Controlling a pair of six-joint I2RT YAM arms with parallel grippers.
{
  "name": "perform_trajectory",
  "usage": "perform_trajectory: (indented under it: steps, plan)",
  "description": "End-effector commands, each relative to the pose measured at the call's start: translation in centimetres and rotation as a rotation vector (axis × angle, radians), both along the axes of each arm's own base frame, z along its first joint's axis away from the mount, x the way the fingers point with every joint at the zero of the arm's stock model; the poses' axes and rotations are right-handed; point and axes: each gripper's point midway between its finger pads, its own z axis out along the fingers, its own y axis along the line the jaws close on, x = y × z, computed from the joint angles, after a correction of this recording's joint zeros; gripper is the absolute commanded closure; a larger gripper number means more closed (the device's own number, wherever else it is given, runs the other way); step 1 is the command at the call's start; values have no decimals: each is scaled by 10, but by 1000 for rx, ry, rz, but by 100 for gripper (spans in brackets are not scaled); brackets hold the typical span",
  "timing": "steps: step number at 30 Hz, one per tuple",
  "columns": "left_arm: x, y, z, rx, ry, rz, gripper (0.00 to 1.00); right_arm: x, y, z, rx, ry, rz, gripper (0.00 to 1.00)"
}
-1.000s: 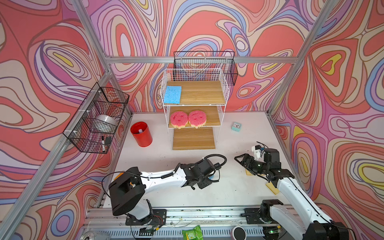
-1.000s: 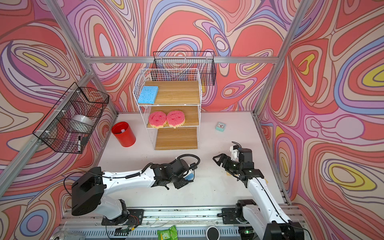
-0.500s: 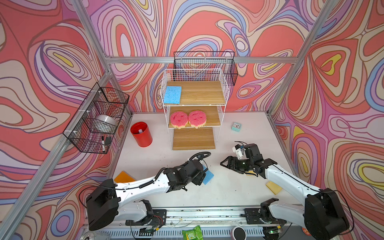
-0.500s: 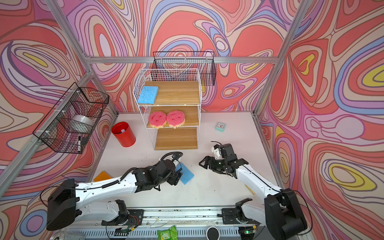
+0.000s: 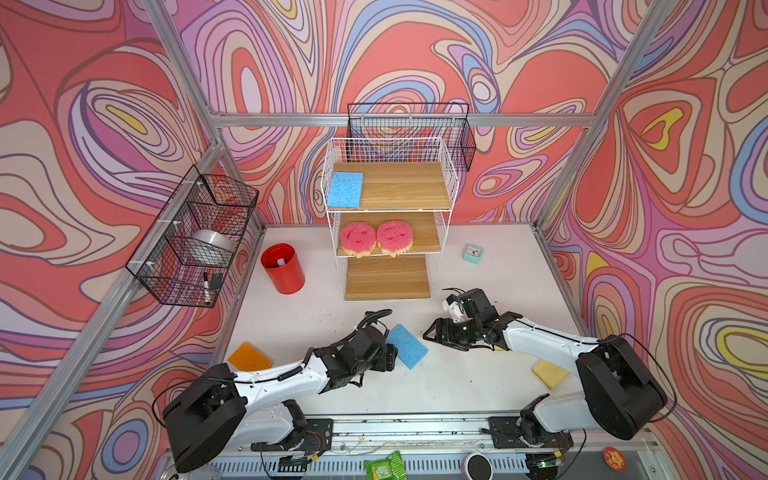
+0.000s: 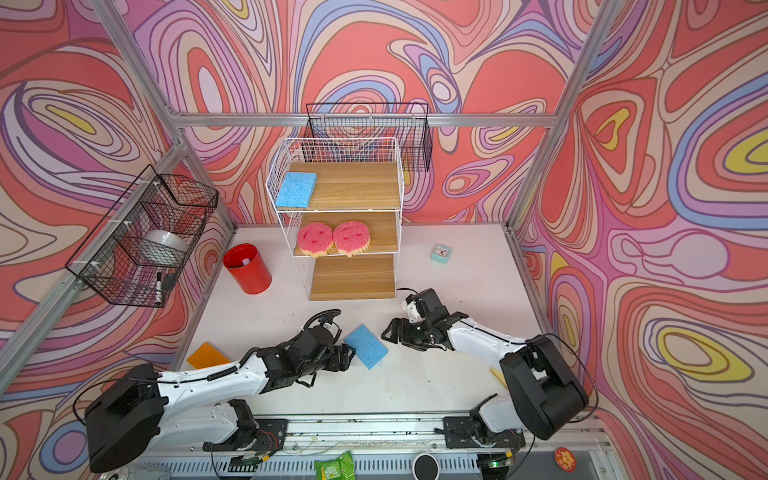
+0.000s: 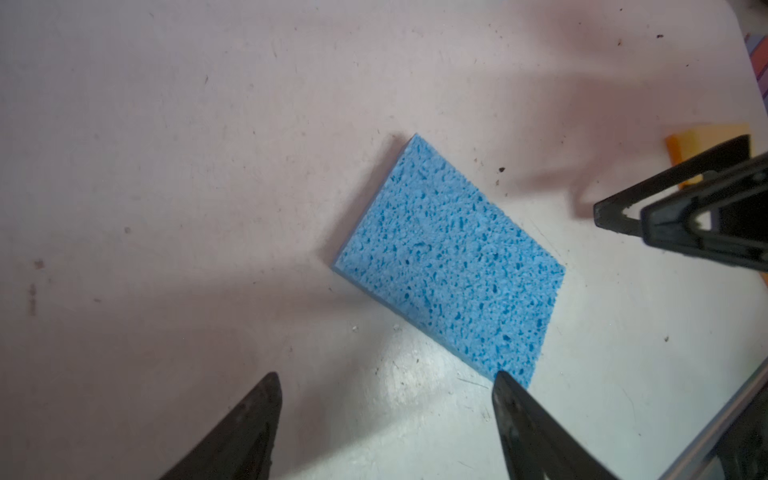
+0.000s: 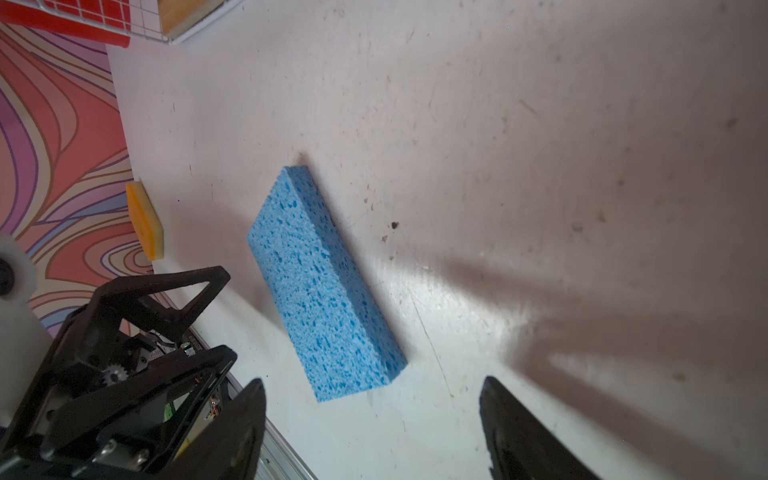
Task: Place and organize the cleaning sponges onto the shelf
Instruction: 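Set the blue sponge down, open the left gripper while the right gripper approaches, then lower the open right gripper around the blue sponge while the left gripper hovers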
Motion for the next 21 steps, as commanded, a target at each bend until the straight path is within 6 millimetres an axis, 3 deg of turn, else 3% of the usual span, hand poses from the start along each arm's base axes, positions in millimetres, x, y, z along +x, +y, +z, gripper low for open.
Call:
perform_trajectory:
  steps: [1,10,21]
  plan:
    - [7,-8,-3,-89,4,36,19,8,11,-3,-3,-12,-4,16]
    - [17,-12,-18,-155,16,62,20,2,28,-16,5,17,10,19]
    - [18,-13,-22,-206,8,77,22,-9,38,-8,95,50,33,28]
